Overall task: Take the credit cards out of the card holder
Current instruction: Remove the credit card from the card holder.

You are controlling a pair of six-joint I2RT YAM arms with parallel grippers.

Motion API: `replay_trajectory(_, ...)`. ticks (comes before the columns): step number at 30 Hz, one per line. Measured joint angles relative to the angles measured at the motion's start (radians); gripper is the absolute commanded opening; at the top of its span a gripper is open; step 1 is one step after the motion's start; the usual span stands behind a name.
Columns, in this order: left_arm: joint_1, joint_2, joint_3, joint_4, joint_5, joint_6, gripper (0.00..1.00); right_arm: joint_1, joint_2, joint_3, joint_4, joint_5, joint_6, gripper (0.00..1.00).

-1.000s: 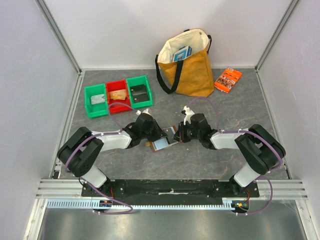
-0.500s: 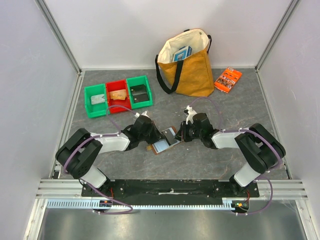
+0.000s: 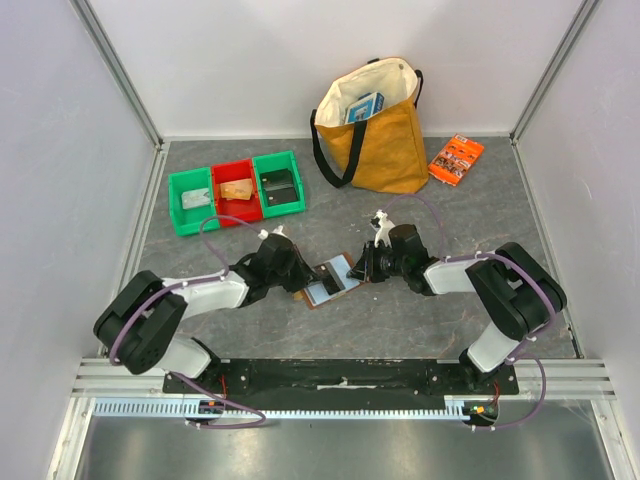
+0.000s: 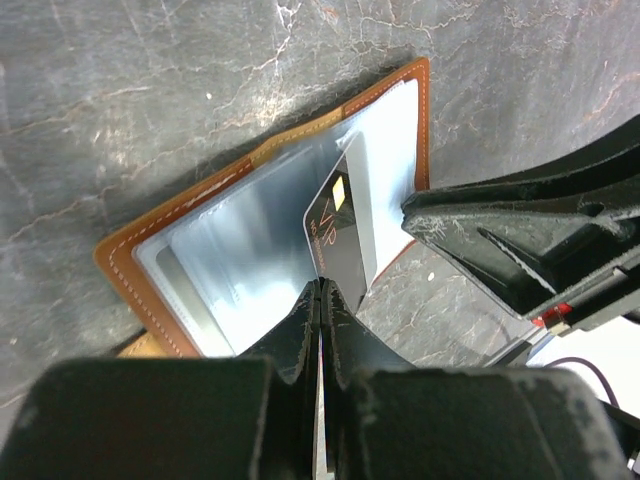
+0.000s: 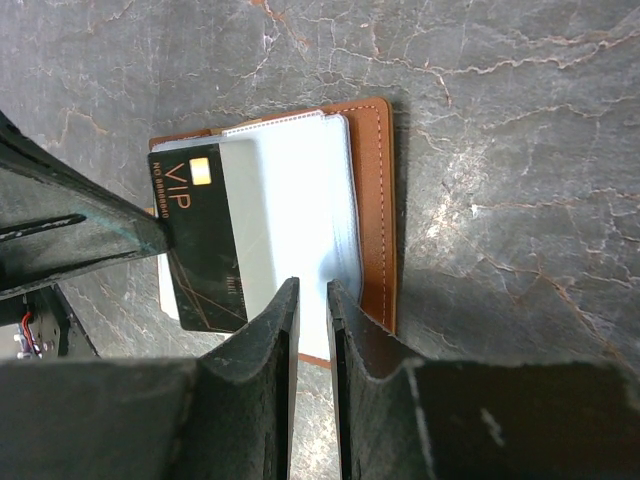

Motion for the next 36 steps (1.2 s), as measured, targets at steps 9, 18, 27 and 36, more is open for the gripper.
replay_trajectory(9, 0.0, -0.107, -0.055, -0.03, -0.006, -0.002, 0.03, -0.003, 0.009, 0.0, 0.014, -0.018, 0.0, 0.25)
replay_trajectory(18, 0.0, -0.06, -0.055, -0.012, 0.004, -0.002, 0.23, -0.003, 0.013, 0.0, 0.024, -0.033, 0.0, 0.25)
replay_trajectory(27, 0.0, -0.051, -0.053, 0.022, 0.01, -0.001, 0.29, -0.005, 0.017, 0.0, 0.029, -0.039, 0.0, 0.25)
replay_trajectory(36, 0.0, -0.024, -0.042, 0.047, 0.012, -0.002, 0.17, -0.006, 0.02, 0.0, 0.034, -0.047, 0.0, 0.25)
